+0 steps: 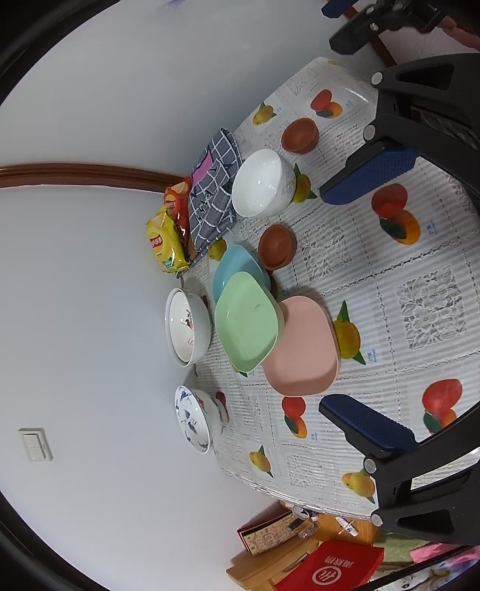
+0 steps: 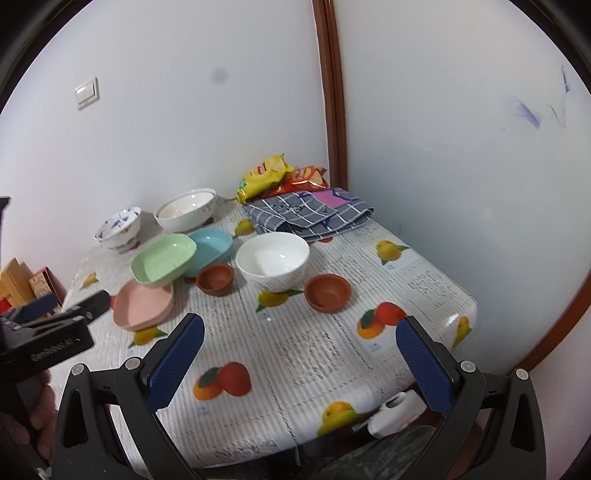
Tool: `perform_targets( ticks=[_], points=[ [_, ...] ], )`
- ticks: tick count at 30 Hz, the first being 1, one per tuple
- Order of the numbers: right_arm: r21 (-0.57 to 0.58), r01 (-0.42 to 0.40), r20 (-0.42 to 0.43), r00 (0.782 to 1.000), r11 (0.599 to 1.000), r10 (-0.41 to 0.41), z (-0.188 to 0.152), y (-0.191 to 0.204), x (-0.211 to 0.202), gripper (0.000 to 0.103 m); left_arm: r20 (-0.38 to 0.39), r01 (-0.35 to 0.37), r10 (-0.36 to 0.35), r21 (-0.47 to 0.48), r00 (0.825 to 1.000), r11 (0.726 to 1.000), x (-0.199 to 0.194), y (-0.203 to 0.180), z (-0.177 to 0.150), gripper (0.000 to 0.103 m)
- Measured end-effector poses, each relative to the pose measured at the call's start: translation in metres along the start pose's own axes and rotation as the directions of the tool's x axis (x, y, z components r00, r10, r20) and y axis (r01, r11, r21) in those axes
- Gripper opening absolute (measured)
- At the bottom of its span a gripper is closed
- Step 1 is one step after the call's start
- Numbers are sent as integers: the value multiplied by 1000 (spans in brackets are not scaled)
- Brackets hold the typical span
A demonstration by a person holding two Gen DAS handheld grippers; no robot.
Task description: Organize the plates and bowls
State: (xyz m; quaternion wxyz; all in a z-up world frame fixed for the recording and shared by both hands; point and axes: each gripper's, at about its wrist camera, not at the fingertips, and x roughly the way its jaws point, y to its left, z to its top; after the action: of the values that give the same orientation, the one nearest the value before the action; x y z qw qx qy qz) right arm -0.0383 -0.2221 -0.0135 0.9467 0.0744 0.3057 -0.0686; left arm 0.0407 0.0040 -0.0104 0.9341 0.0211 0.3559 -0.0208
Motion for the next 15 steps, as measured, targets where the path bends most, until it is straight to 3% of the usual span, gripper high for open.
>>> perform_targets(
  ticks=[15],
  points=[
    [-3, -38, -85, 996, 999, 38, 21, 20, 63, 98, -91, -19, 15, -43, 996, 999, 63, 28, 27, 103]
  ],
)
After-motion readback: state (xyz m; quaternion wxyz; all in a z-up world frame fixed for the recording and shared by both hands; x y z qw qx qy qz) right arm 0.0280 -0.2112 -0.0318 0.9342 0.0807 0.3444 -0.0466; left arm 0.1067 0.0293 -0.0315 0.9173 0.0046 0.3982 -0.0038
